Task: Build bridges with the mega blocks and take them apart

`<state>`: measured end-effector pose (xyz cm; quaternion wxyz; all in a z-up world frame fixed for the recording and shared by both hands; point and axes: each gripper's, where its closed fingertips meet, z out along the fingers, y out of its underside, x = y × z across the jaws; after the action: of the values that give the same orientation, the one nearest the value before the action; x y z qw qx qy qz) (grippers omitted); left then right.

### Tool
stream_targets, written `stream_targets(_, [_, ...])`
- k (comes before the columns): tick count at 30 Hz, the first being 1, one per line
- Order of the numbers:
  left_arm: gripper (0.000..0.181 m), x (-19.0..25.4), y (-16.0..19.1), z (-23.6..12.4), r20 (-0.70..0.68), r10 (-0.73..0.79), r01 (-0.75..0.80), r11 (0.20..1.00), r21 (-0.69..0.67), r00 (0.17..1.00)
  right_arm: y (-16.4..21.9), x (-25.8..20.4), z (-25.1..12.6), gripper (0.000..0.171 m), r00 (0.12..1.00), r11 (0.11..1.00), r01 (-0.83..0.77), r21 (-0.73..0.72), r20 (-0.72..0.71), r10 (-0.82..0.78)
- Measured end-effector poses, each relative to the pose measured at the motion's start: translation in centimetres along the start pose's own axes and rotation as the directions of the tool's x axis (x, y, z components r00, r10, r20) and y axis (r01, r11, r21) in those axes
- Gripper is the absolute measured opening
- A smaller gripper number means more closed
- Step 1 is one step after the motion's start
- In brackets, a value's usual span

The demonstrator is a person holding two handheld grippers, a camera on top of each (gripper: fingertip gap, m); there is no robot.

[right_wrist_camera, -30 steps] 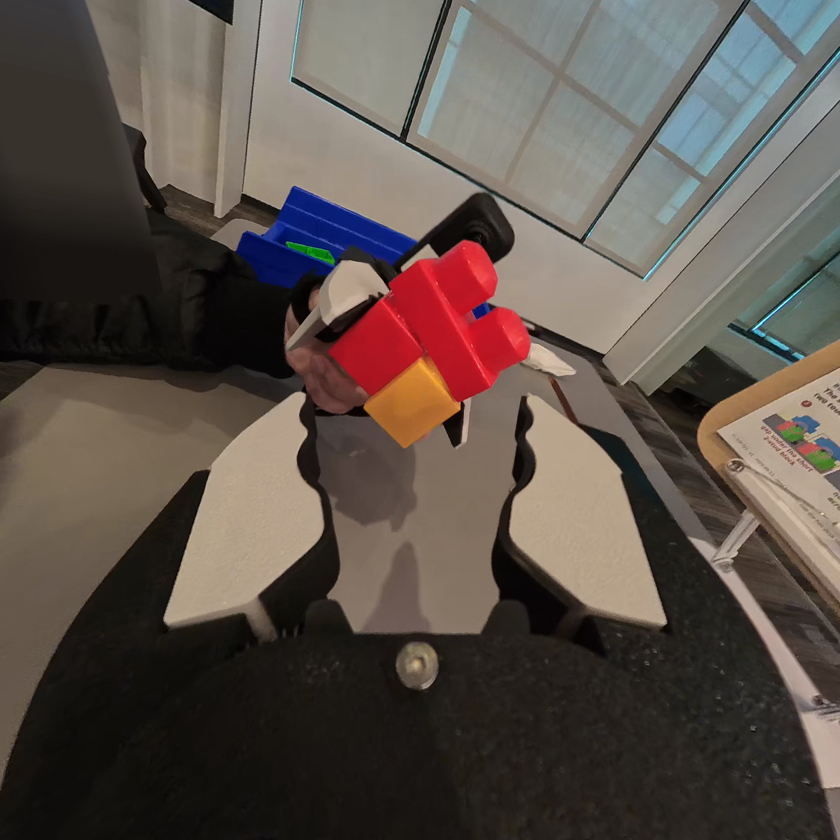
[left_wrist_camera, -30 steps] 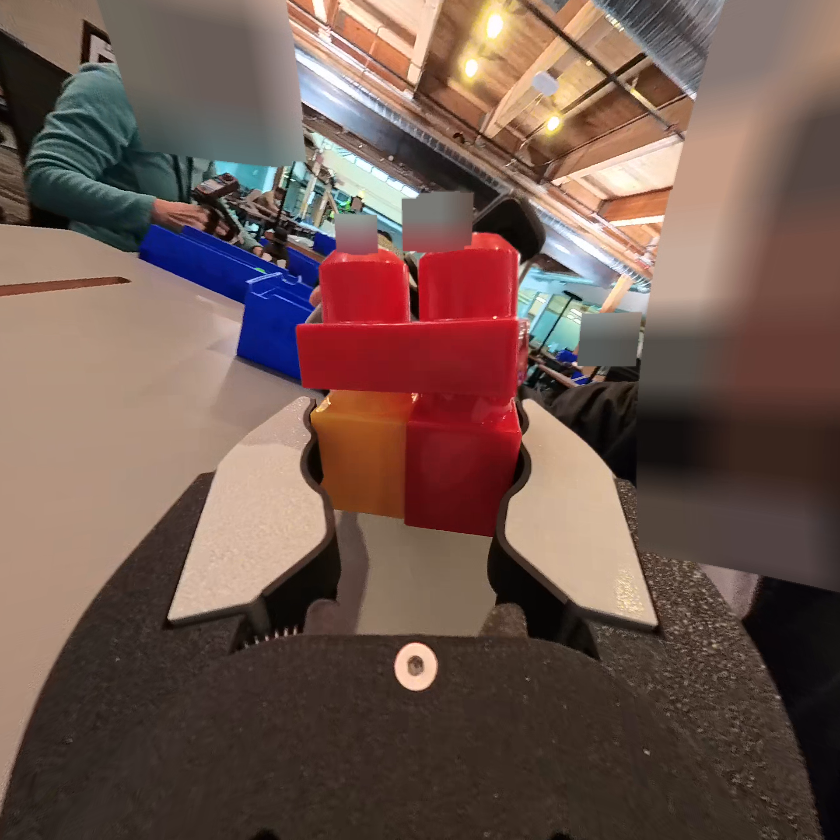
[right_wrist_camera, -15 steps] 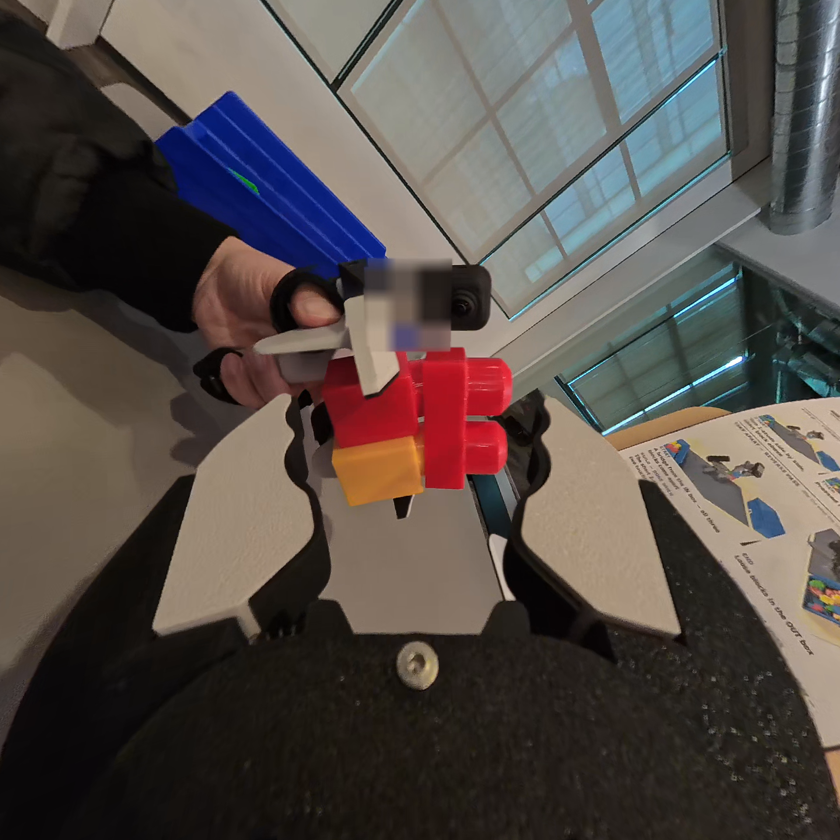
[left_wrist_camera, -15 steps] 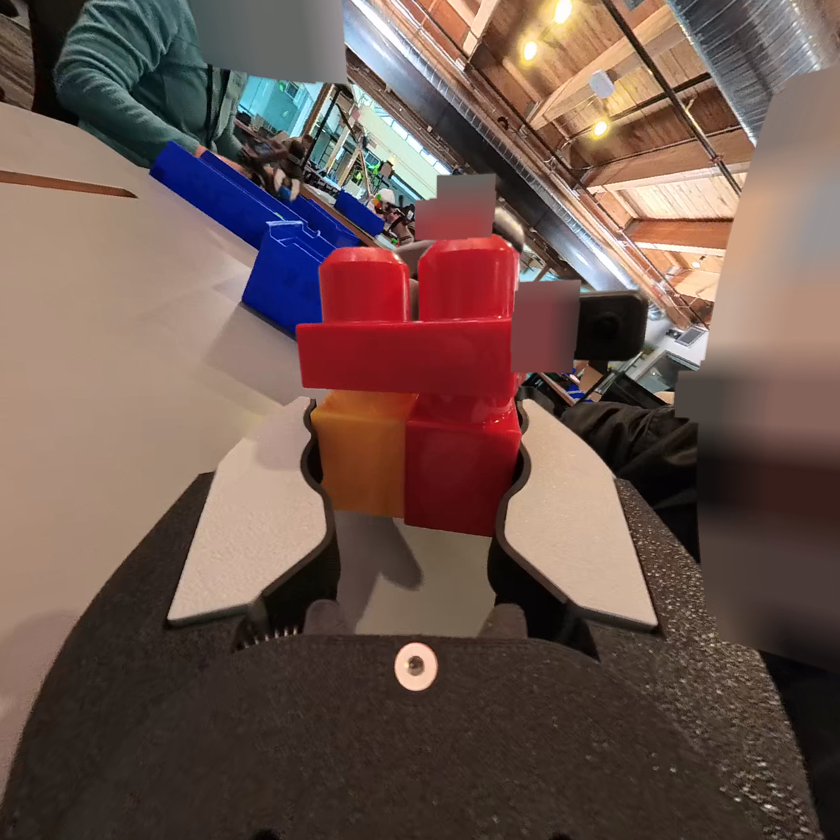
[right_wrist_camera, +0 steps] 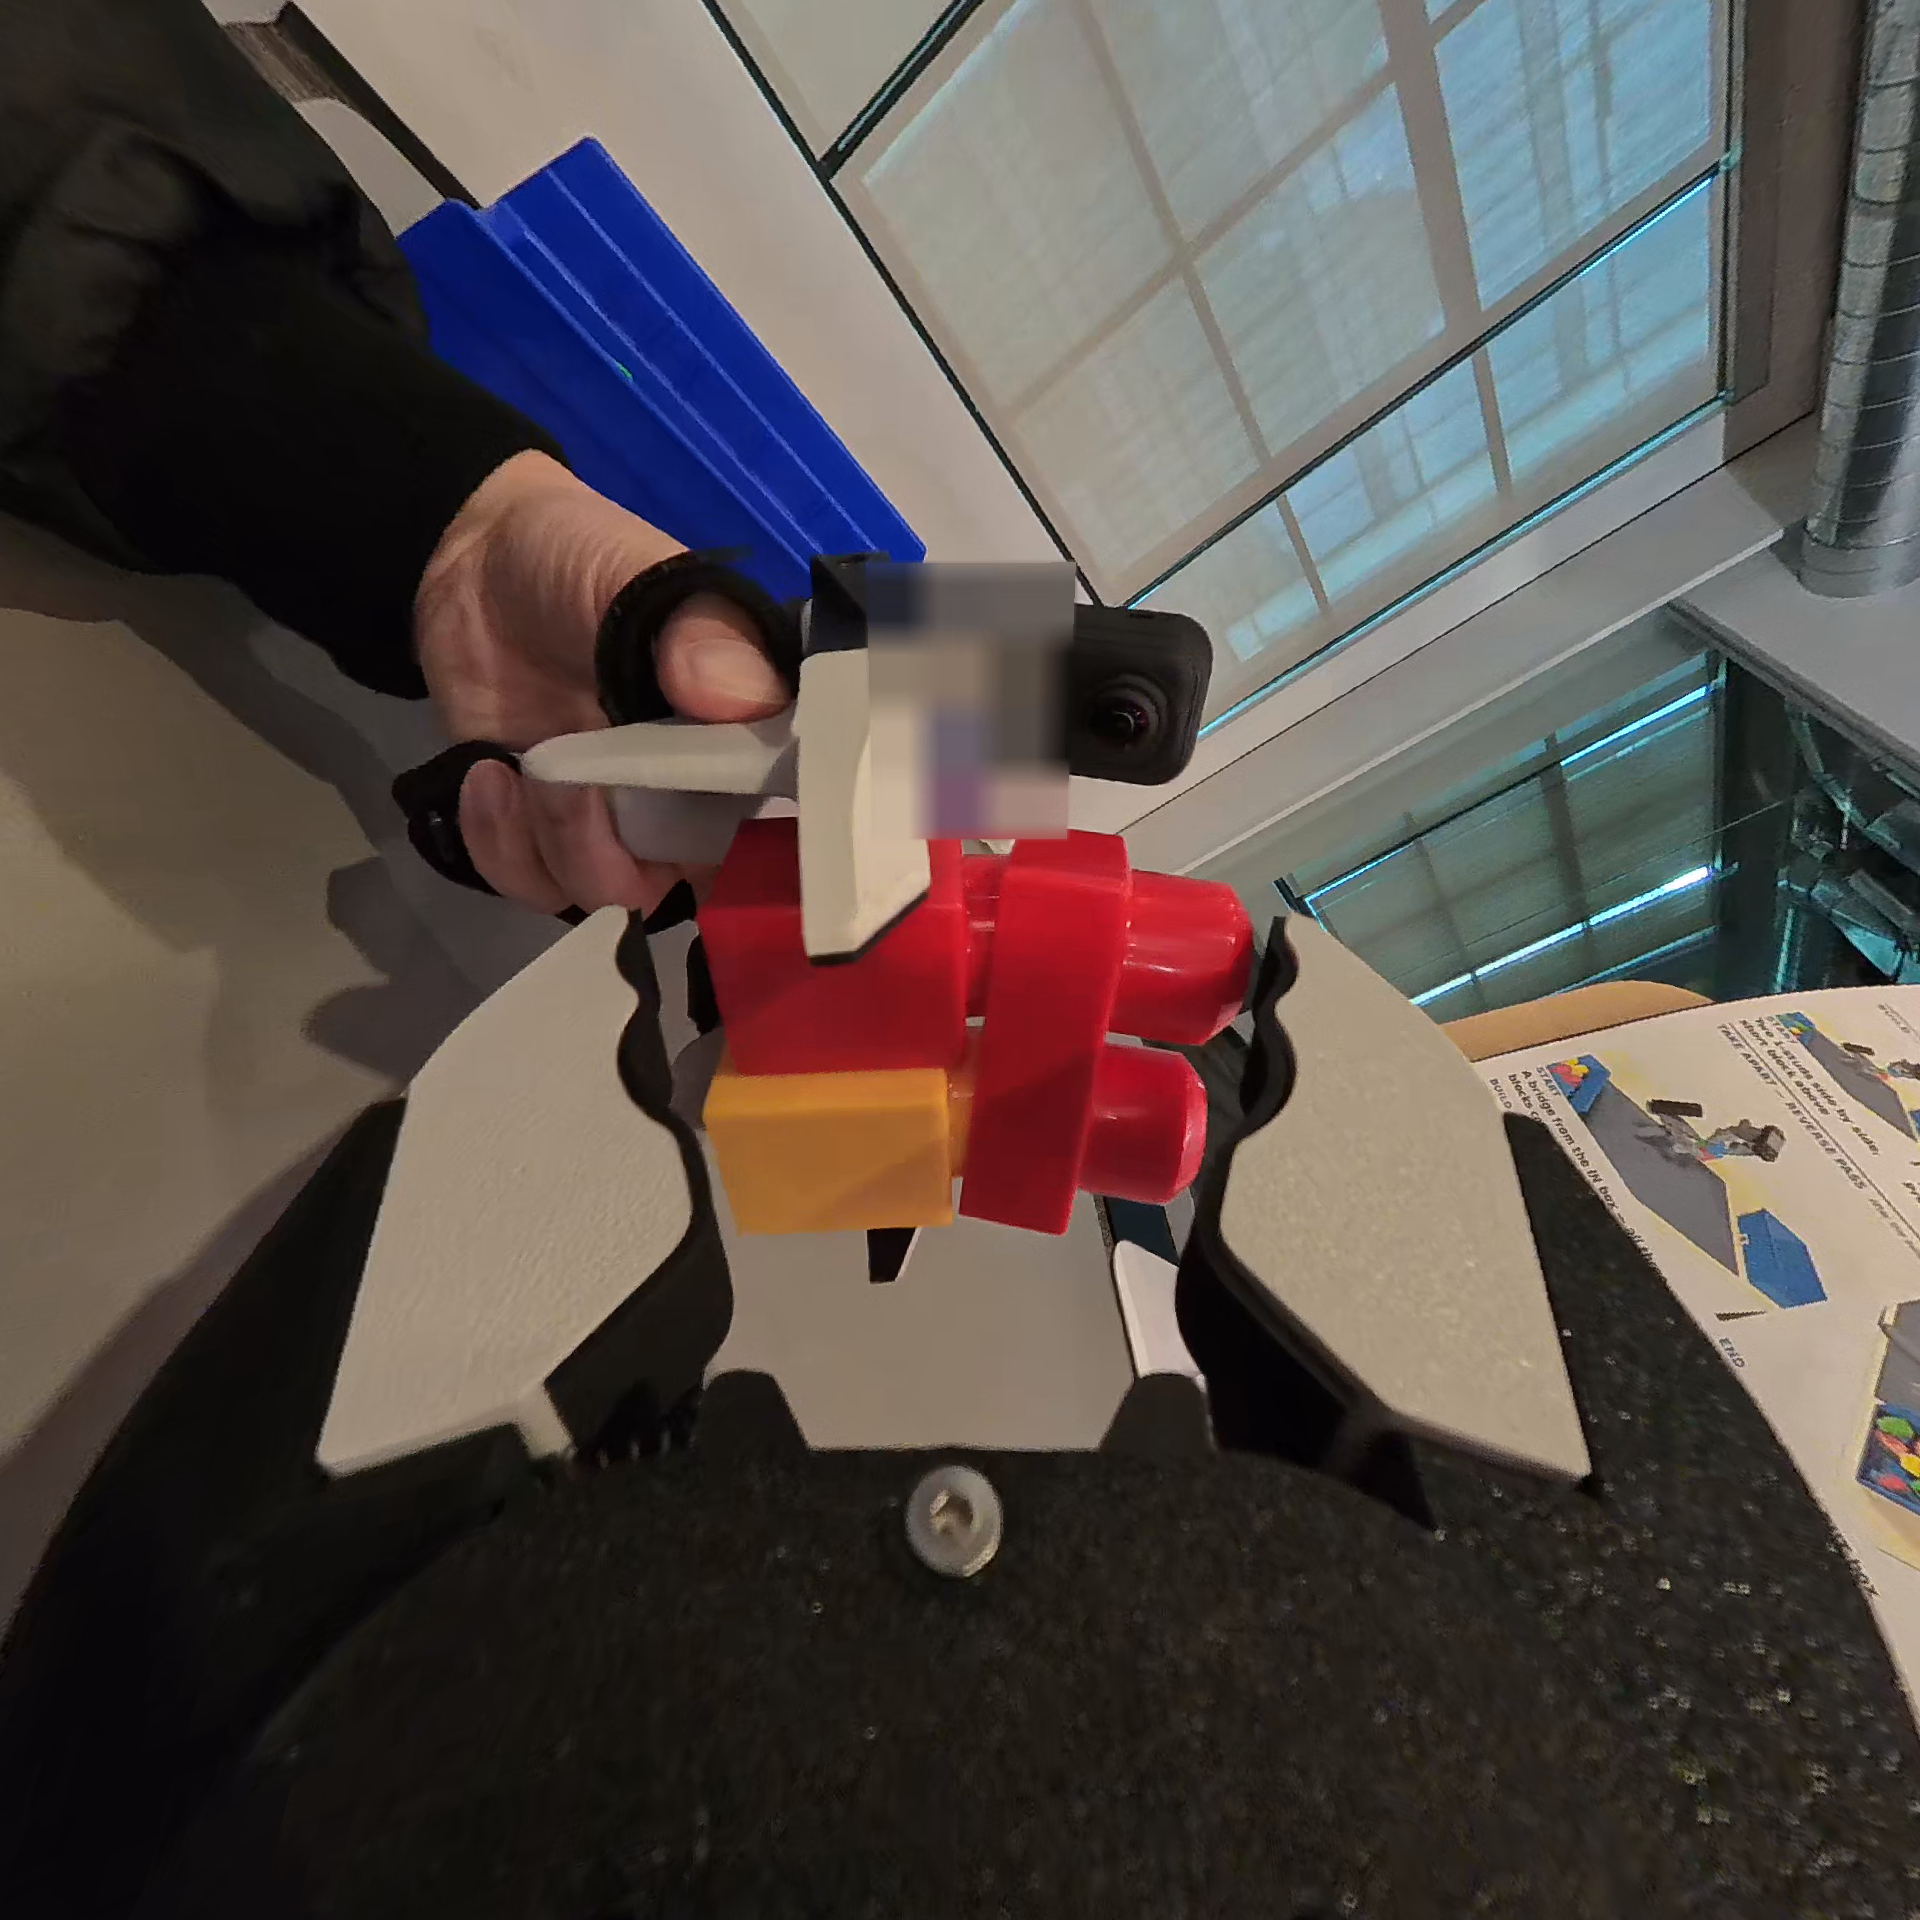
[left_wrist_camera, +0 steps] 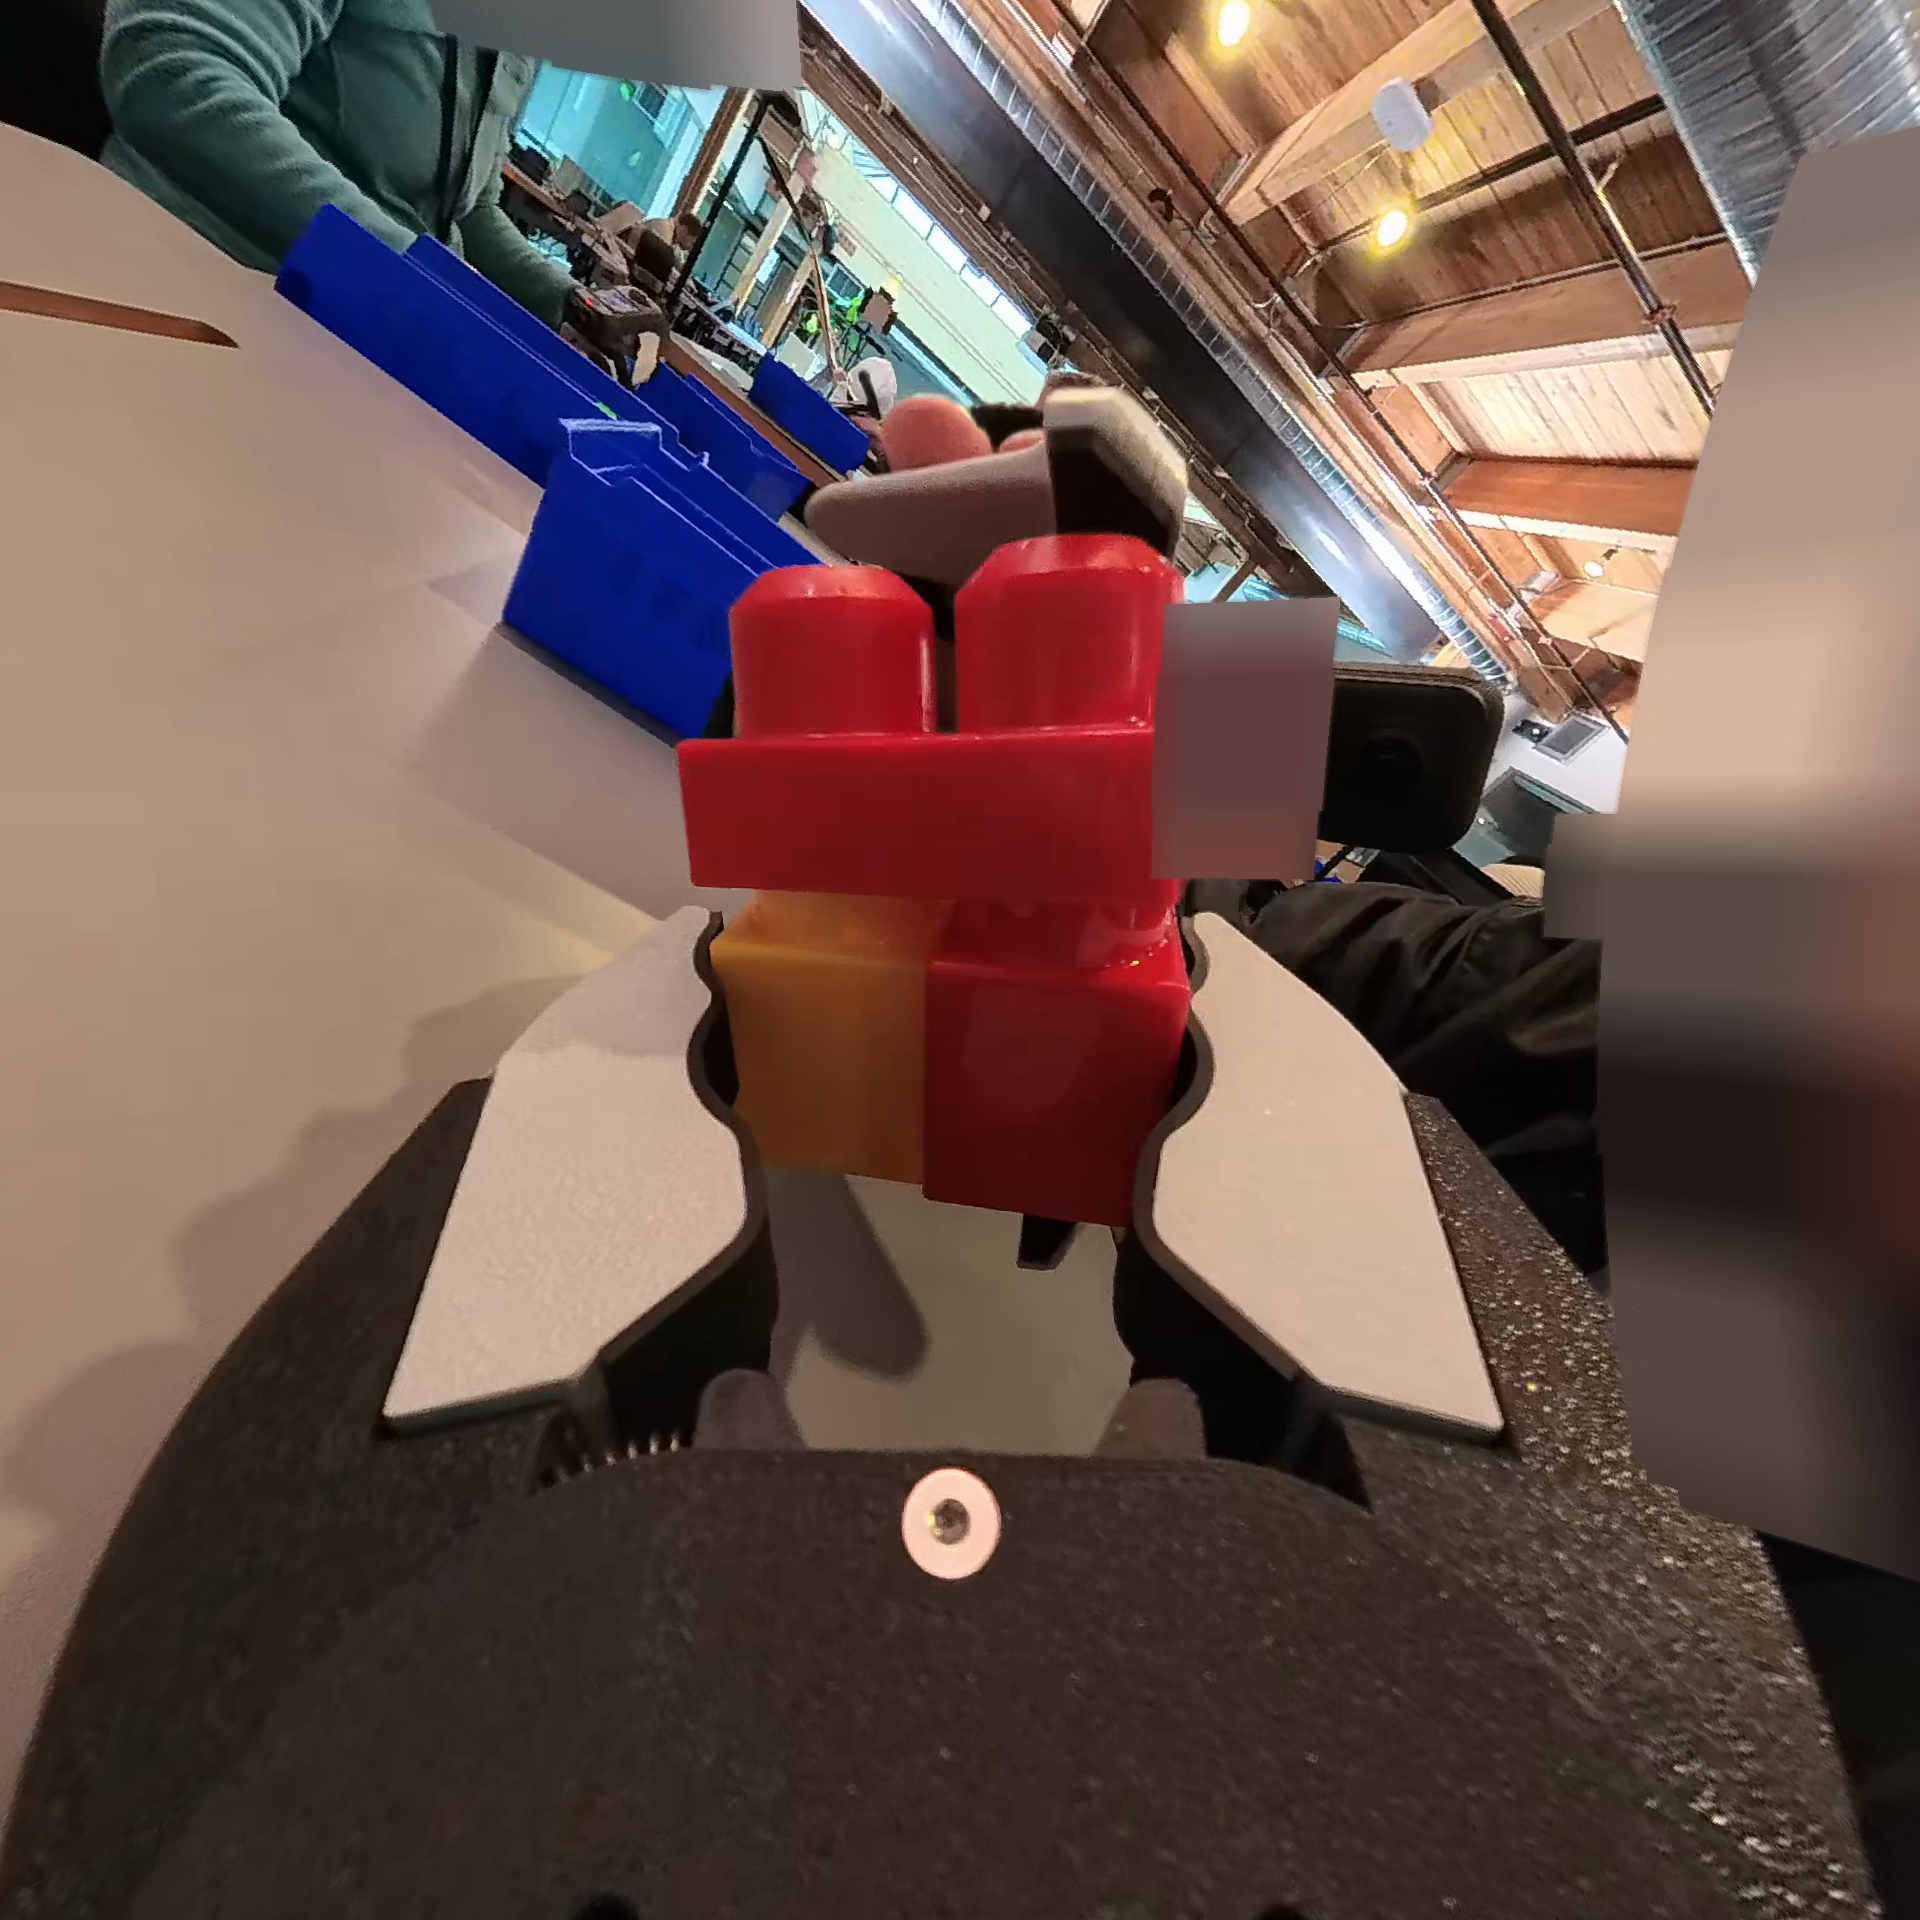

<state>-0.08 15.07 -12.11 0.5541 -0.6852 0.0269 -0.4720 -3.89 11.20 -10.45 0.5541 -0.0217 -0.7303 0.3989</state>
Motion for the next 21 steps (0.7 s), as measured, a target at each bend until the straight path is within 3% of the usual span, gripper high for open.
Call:
stream_targets(6, [0.081,0.3,0.6,0.5,-0.003,0.015,-0.015,1.000,-0.027,1.000,-0.1,0.1,0.0,0.099,1.000,1.000,0.010,-0.001,-0.021,-0.010])
stream_targets(21, [0.081,0.0,1.6,1.1,0.026,0.045,-0.043,0.995,-0.087,0.999,0.0,-0.9,0.2,0.107,1.000,1.000,0.022,0.002,0.015,-0.022])
